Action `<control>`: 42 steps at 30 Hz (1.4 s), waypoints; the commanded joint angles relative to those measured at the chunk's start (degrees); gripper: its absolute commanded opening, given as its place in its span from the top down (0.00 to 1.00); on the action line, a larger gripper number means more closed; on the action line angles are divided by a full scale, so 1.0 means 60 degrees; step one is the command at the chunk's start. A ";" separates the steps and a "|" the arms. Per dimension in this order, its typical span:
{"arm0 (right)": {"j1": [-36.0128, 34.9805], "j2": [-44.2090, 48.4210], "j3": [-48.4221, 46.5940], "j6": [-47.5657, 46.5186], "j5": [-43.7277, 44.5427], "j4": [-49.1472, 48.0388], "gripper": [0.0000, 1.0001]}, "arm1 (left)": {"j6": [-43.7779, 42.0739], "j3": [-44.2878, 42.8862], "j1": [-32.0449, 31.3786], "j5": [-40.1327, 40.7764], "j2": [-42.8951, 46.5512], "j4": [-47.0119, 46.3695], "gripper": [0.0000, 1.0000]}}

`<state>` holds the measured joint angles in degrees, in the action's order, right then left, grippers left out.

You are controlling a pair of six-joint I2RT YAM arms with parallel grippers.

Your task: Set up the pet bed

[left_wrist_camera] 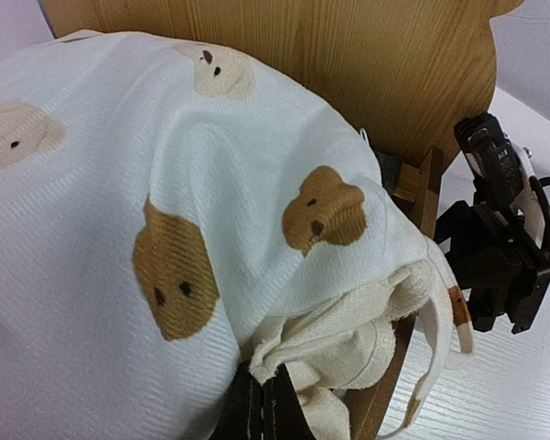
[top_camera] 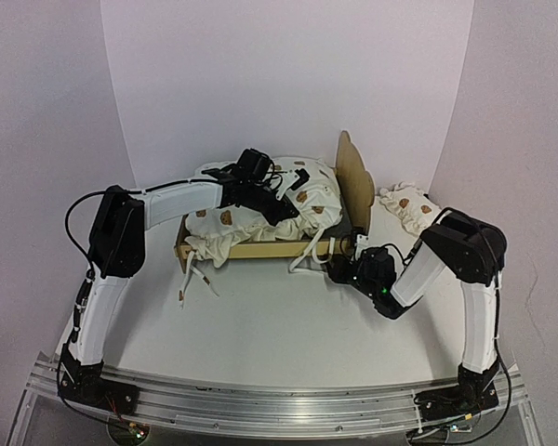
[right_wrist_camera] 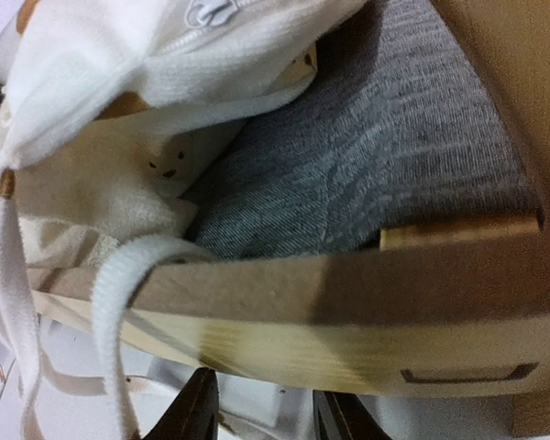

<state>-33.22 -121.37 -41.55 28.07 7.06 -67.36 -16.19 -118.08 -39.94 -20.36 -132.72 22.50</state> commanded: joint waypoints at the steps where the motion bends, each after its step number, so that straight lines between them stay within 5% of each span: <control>1: 0.0004 -0.0434 -0.0321 0.0551 0.0710 -0.0433 0.66 | 0.0149 -0.0462 0.0009 -0.0039 -0.0102 -0.0192 1.00; 12: -0.0044 -0.1266 -0.0792 0.0686 0.1346 -0.0432 0.67 | 0.0131 -0.0517 -0.0003 0.0002 -0.0143 -0.0193 1.00; 18: -0.0044 -0.1352 -0.0748 0.0645 0.1497 -0.0420 1.00 | 0.0130 -0.0569 -0.0008 0.0006 -0.0168 -0.0192 1.00; 25: -0.0044 -0.0011 0.0319 -0.0228 0.1475 0.0173 1.00 | 0.0343 -0.0677 -0.0015 -0.0174 -0.0185 -0.0327 1.00; 34: -0.0044 0.3125 0.1869 -0.0758 0.0897 0.3331 1.00 | 0.0641 -0.1291 -0.0138 -0.0673 -0.0505 -0.0525 1.00; 42: 0.0097 0.6309 0.2451 -0.0302 0.0234 0.8550 1.00 | 0.1031 -0.1730 -0.0215 -0.1078 -0.0747 -0.0889 1.00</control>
<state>-33.17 -91.80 -28.55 24.76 10.87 -36.47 -11.85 -124.20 -40.66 -24.33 -136.26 21.09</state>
